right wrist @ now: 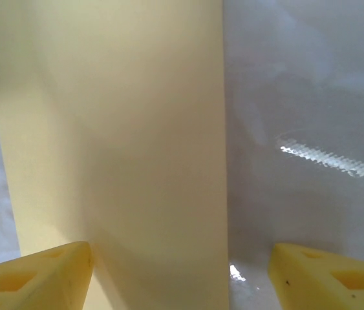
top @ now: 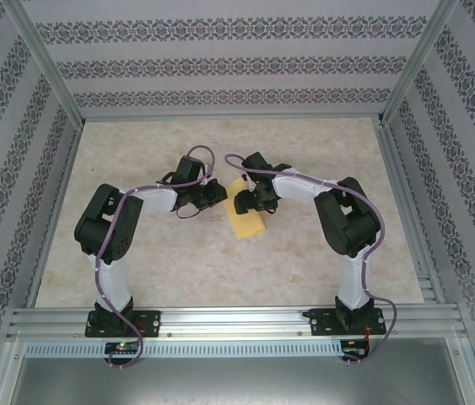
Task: Fold a paper plane with a square sheet of paper (pick it up from the middle)
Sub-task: Fold the square sheet of paper in half at the center of the table, then hold the square sheet of paper at the center of the table.
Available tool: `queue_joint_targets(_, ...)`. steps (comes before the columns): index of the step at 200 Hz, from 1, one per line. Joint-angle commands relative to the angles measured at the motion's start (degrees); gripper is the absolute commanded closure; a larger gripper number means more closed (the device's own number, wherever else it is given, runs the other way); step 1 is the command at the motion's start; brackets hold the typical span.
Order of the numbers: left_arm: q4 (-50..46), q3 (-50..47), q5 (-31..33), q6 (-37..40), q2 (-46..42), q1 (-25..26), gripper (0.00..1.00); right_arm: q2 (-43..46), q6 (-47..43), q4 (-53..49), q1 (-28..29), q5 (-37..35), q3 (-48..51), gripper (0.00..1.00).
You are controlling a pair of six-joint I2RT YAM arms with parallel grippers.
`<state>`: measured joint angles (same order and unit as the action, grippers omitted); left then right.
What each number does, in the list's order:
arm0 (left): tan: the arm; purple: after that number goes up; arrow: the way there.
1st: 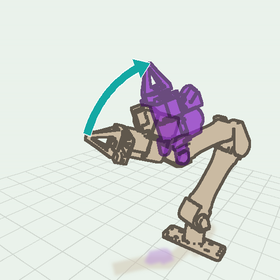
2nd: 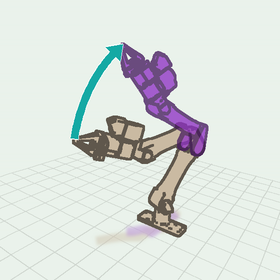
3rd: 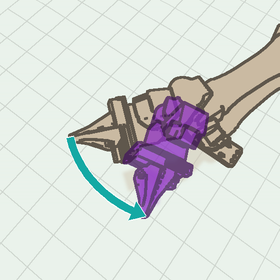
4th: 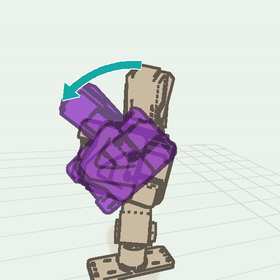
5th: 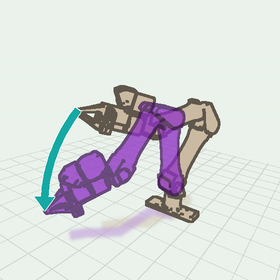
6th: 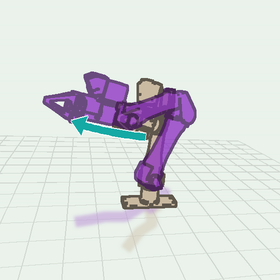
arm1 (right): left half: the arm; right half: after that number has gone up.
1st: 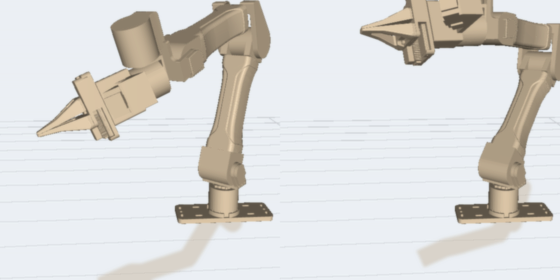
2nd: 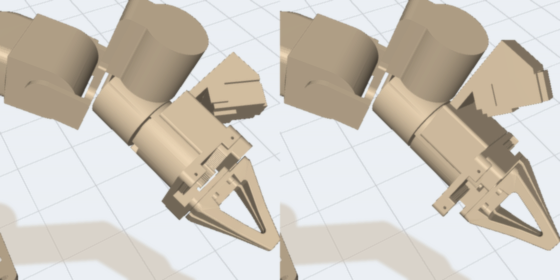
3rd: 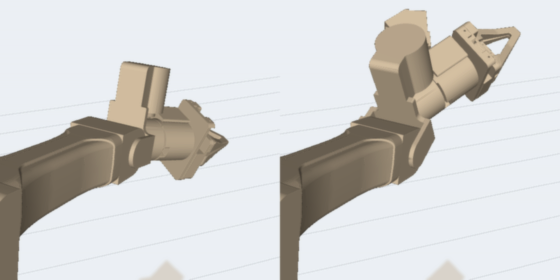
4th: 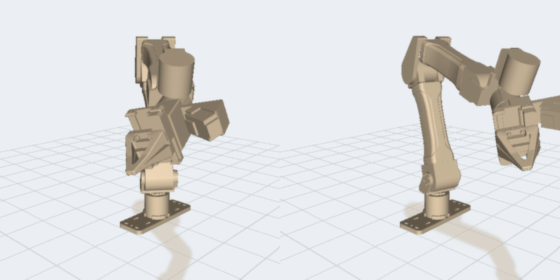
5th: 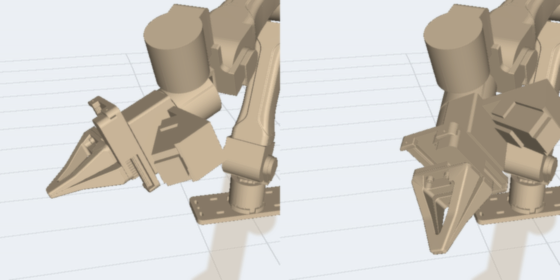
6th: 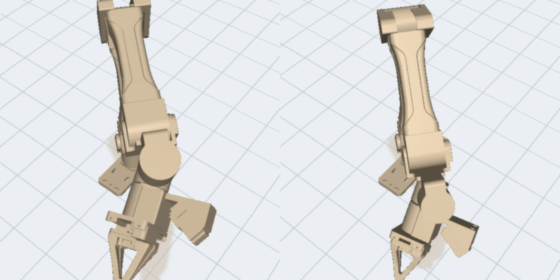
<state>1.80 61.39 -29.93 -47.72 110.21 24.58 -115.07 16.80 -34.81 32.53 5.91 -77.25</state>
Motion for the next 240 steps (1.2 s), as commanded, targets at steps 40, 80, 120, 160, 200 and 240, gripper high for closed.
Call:
queue_joint_targets(40, 4.06, 3.86, -2.76, -1.41, 4.74, 1.18, 0.96, -4.29, 0.69, -0.14, 0.74, -0.20, 1.23, 0.25)
queue_joint_targets(80, 4.02, 5.60, -3.29, -1.58, 6.85, 1.72, 0.98, -3.93, 0.69, 0.77, 0.60, 2.21, 1.59, 0.26)
queue_joint_targets(120, -1.26, 7.25, -1.30, 0.01, 8.43, 2.05, 0.99, -2.75, 0.78, 1.47, -0.05, 4.68, 1.84, 0.27)
queue_joint_targets(160, -6.47, 8.92, 0.89, 1.96, 9.44, 2.23, 1.00, 1.31, 1.83, 3.89, -2.17, 10.63, 2.72, 0.27)
queue_joint_targets(200, -9.21, 9.88, 1.88, 3.46, 9.67, 2.24, 1.00, 6.17, 3.22, 7.20, -5.53, 19.52, 3.85, 0.27)
queue_joint_targets(240, -9.74, 10.25, 1.39, 3.98, 9.44, 2.34, 1.00, 4.98, 4.67, 7.97, -8.26, 25.79, 3.34, 0.33)
